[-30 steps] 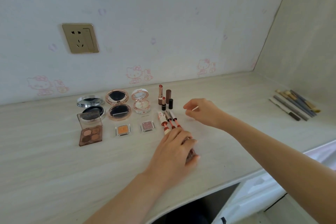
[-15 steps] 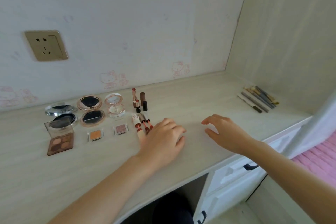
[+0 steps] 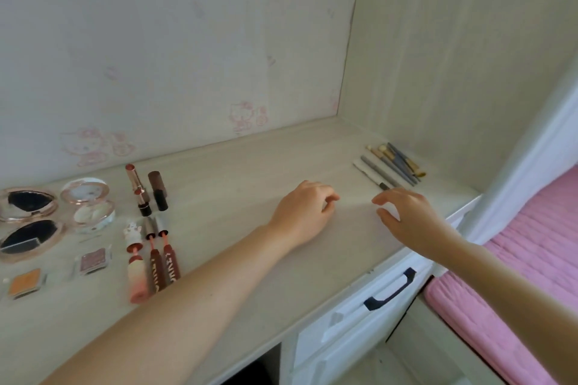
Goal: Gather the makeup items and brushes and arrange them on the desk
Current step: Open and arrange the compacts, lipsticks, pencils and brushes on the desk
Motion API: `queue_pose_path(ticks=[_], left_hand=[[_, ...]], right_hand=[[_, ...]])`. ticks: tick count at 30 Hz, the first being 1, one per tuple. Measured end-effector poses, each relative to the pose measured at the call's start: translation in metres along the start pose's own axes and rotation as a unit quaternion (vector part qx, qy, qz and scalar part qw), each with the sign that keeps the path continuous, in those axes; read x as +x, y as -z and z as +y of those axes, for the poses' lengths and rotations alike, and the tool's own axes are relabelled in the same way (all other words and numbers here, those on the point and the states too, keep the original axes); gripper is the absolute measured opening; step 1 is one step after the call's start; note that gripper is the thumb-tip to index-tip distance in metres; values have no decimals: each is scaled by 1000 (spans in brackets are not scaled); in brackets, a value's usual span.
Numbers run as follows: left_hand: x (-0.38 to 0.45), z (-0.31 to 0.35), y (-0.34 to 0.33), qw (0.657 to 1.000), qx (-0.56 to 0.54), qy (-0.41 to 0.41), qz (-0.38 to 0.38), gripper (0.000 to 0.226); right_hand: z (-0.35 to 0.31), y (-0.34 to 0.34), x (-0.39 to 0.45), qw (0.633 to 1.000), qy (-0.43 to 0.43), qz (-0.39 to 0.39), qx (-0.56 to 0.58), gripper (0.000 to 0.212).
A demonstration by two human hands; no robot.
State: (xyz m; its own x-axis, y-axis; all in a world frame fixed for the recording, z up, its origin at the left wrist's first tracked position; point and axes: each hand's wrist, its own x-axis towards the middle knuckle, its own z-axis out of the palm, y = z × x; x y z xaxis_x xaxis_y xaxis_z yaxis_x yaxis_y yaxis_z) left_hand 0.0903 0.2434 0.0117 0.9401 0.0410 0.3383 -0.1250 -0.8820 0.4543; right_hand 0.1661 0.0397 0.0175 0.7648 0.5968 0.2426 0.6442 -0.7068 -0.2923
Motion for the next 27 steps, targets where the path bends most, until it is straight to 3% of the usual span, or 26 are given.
queue_pose_path(ticks=[10,15,21,27], left_hand=[[96,10,-43,994,48,-56,-79,45],[116,9,-52,979,103,-100,-143,40],[116,8,-48,985,99,-85,-113,33],[90,4,-31,990,74,-83,-90,26]], right_hand=[[44,-4,41,994,-57,55,-72,29],[41,-8,50,991,-70,76,-87,28],[38,-10,49,987,-65,77,-127,25],[29,-10,39,992,-67,76,-78,20]])
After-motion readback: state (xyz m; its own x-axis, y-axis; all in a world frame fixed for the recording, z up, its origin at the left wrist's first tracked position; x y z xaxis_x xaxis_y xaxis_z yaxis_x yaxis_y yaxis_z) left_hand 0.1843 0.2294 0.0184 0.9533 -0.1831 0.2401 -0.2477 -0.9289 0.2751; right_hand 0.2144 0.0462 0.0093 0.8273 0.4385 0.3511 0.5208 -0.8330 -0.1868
